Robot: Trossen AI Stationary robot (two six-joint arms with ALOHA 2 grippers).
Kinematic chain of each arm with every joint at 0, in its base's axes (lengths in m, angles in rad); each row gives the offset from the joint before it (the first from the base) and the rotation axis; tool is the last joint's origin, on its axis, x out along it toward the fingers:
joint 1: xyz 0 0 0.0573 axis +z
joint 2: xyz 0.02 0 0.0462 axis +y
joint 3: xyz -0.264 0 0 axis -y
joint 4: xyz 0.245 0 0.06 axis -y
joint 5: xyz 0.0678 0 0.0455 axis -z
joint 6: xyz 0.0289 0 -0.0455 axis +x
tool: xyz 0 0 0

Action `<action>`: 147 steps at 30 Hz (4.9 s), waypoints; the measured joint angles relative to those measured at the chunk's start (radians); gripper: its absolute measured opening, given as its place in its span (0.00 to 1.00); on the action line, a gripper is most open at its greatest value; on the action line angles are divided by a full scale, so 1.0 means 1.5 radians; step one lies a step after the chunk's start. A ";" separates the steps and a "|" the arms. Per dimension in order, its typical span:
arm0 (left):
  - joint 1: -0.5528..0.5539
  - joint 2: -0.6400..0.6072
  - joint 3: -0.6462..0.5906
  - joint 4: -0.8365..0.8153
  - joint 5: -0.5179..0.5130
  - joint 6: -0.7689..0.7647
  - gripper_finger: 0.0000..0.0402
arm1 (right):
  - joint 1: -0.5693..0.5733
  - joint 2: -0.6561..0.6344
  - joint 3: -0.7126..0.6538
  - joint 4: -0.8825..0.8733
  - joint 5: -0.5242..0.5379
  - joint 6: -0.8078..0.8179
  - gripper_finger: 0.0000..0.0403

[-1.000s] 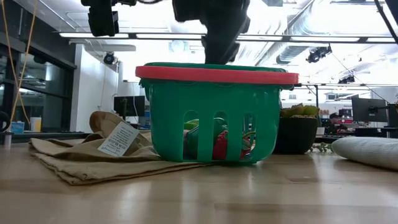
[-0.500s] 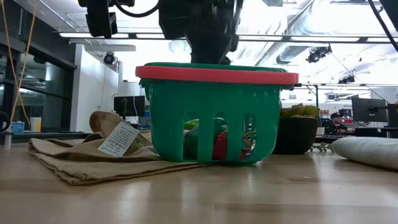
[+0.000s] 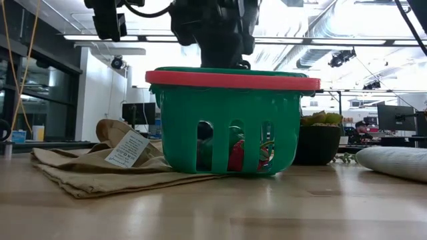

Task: Pick and placing Produce into tupperware
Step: Put the black cherry into the green basket, then put the yellow corn into the green basket

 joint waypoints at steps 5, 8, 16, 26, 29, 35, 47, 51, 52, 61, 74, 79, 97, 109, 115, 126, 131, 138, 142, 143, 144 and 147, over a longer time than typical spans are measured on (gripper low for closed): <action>0.000 0.000 0.000 0.000 -0.011 0.003 0.25 | -0.010 -0.003 0.000 -0.020 -0.007 0.043 0.36; 0.000 0.000 0.000 -0.009 -0.023 0.005 0.25 | -0.014 -0.019 0.000 -0.026 0.015 0.053 0.36; 0.000 0.000 0.000 -0.013 -0.068 0.020 0.25 | -0.015 -0.086 0.000 -0.028 0.120 0.023 0.34; 0.000 0.000 0.000 0.074 -0.196 0.021 0.25 | -0.046 -0.159 0.000 -0.014 0.335 -0.053 0.34; 0.001 0.000 0.000 0.114 -0.205 0.038 0.25 | -0.099 -0.169 0.000 -0.034 0.318 -0.034 0.34; 0.049 0.011 0.001 0.160 -0.186 0.070 0.25 | -0.228 -0.169 0.000 -0.039 0.195 -0.010 0.34; 0.283 0.127 0.000 0.189 -0.044 0.155 0.25 | -0.437 -0.163 0.000 -0.094 0.080 -0.081 0.34; 0.330 0.188 0.000 0.227 -0.002 0.162 0.25 | -0.485 -0.162 0.000 -0.135 0.057 -0.113 0.34; 0.339 0.204 0.000 0.235 0.008 0.165 0.25 | -0.493 -0.162 0.000 -0.144 0.056 -0.123 0.34; 0.330 0.292 0.000 0.269 0.041 0.138 0.25 | -0.529 -0.165 -0.141 -0.069 -0.045 -0.176 0.34; 0.305 0.298 0.000 0.294 0.036 0.124 0.25 | -0.554 -0.165 -0.285 0.019 -0.033 -0.076 0.34; 0.305 0.298 0.000 0.304 0.037 0.125 0.25 | -0.563 -0.139 -0.251 0.042 -0.039 -0.099 0.34; 0.305 0.298 0.000 0.278 0.036 0.148 0.25 | -0.574 -0.025 -0.133 -0.082 -0.073 -0.149 0.34; 0.305 0.298 0.000 0.269 0.036 0.154 0.25 | -0.574 -0.005 -0.133 -0.073 -0.072 -0.150 0.34; 0.305 0.298 0.000 0.266 0.036 0.154 0.25 | -0.574 -0.005 -0.133 -0.060 -0.070 -0.150 0.34; 0.305 0.298 0.000 0.266 0.036 0.154 0.25 | -0.575 -0.002 -0.133 -0.040 -0.065 -0.153 0.34; 0.305 0.298 0.000 0.266 0.036 0.154 0.25 | -0.576 0.001 -0.133 -0.036 -0.062 -0.154 0.34; 0.305 0.298 0.000 0.266 0.036 0.152 0.25 | -0.579 0.004 -0.132 -0.046 -0.062 -0.155 0.34; 0.305 0.298 0.000 0.266 0.036 0.151 0.25 | -0.579 0.004 -0.132 -0.059 -0.061 -0.167 0.34; 0.305 0.298 0.000 0.266 0.036 0.149 0.25 | -0.579 0.004 -0.132 -0.062 -0.061 -0.168 0.34; 0.305 0.298 0.000 0.266 0.036 0.147 0.25 | -0.579 0.004 -0.132 -0.063 -0.061 -0.171 0.34; 0.305 0.298 0.000 0.266 0.036 0.142 0.25 | -0.579 0.004 -0.132 -0.065 -0.061 -0.179 0.34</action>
